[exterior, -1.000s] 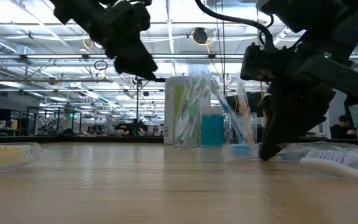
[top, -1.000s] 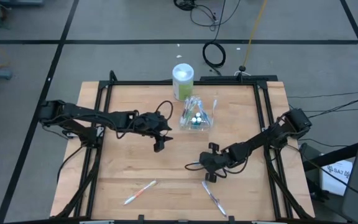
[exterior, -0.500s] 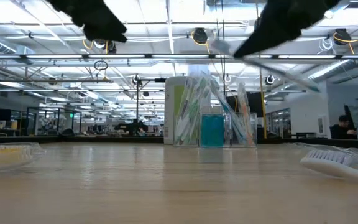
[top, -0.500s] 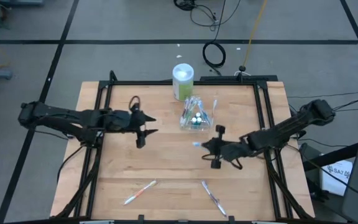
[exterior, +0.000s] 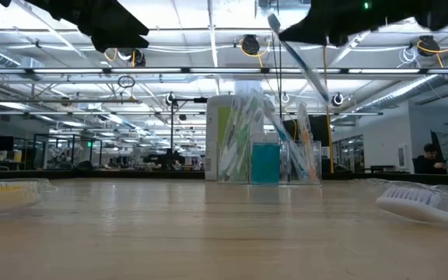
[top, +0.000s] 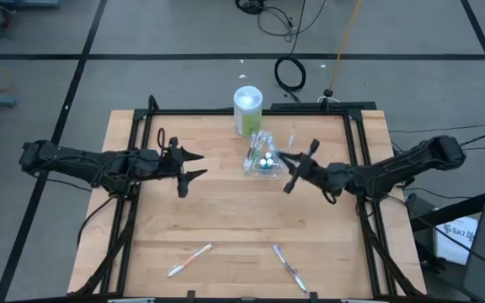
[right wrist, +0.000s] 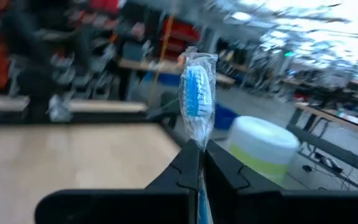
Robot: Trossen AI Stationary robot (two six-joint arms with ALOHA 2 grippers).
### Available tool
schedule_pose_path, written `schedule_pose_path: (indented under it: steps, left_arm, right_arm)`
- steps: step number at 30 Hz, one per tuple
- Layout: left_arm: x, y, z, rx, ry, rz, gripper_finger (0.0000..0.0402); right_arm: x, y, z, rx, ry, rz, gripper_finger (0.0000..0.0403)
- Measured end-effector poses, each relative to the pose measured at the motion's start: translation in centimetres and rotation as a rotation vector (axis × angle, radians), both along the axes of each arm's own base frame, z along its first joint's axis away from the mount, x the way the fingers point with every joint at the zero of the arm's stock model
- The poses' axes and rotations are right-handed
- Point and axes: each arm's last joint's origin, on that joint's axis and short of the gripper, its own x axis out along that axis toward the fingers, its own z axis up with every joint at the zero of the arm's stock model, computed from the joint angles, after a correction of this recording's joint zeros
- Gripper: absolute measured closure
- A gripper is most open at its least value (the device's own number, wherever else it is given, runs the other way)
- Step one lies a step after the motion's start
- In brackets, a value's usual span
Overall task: Pick & Place toothbrushing station
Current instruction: Put the blue toothbrush into the transparent organizer
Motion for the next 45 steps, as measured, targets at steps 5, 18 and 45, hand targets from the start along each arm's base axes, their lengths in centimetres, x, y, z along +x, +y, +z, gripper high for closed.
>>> schedule_pose_path:
  steps: [5, 18, 45]
  left_arm:
    - [0.2, 0.0, -0.3, 0.002, 0.022, 0.0, 0.0179]
    - [0.3, 0.7, -0.2, -0.005, 0.009, 0.04, 0.0179]
    - [1.5, 0.7, -1.5, 0.012, 0.08, 0.065, 0.0179]
  right_arm:
    - [-2.0, -2.3, -3.0, 0.028, -0.189, -0.061, 0.04]
    - [-1.7, -5.7, -6.8, 0.13, -0.266, 0.024, 0.0399]
    - [-0.2, -4.8, -10.6, 0.275, -0.062, -0.162, 0.0399]
